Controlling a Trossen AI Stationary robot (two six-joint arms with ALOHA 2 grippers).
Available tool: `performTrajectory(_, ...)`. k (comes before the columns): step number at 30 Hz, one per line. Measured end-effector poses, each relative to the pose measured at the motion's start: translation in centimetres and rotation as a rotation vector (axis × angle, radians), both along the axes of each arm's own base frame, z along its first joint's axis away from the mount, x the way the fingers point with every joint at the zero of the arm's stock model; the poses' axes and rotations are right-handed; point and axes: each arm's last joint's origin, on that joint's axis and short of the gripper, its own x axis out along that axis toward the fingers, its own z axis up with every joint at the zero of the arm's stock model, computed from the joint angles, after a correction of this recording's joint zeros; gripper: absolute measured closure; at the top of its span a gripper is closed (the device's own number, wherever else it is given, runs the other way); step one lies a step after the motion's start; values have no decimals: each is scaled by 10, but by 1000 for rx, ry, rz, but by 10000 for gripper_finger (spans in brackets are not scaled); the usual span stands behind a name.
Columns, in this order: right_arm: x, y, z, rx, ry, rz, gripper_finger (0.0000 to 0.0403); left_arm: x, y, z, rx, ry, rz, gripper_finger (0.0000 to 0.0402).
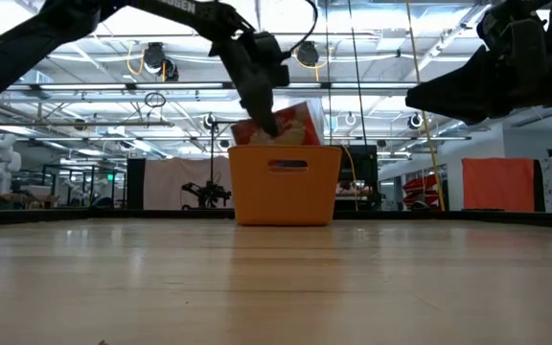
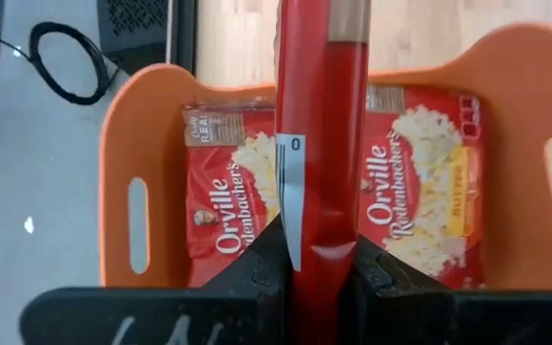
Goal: Sort popcorn bags into baskets
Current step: Put the top red popcorn bag into the orange bin
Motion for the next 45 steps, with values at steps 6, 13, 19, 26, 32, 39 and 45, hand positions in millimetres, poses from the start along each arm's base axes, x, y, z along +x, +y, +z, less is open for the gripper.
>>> performTrajectory(6,0,0,0,3,1,0,268,5,9,-22,-32,48,6,355)
performTrajectory(13,0,0,-1,0,7,0,268,6,8,-34,-43,106,-18,355)
performTrajectory(19,0,0,-2,-4,16,0,268,6,8,-33,-37,103,-14,355)
performTrajectory(26,0,0,-2,-7,21,1,268,7,8,-33,-33,101,-15,354)
performTrajectory(32,0,0,-2,-7,22,1,268,9,6,-33,-30,98,-17,327)
performTrajectory(39,0,0,-3,-9,27,0,268,15,11,-30,54,62,60,245)
performTrajectory(45,0,0,-4,2,34,-1,268,22,10,-27,94,16,66,216)
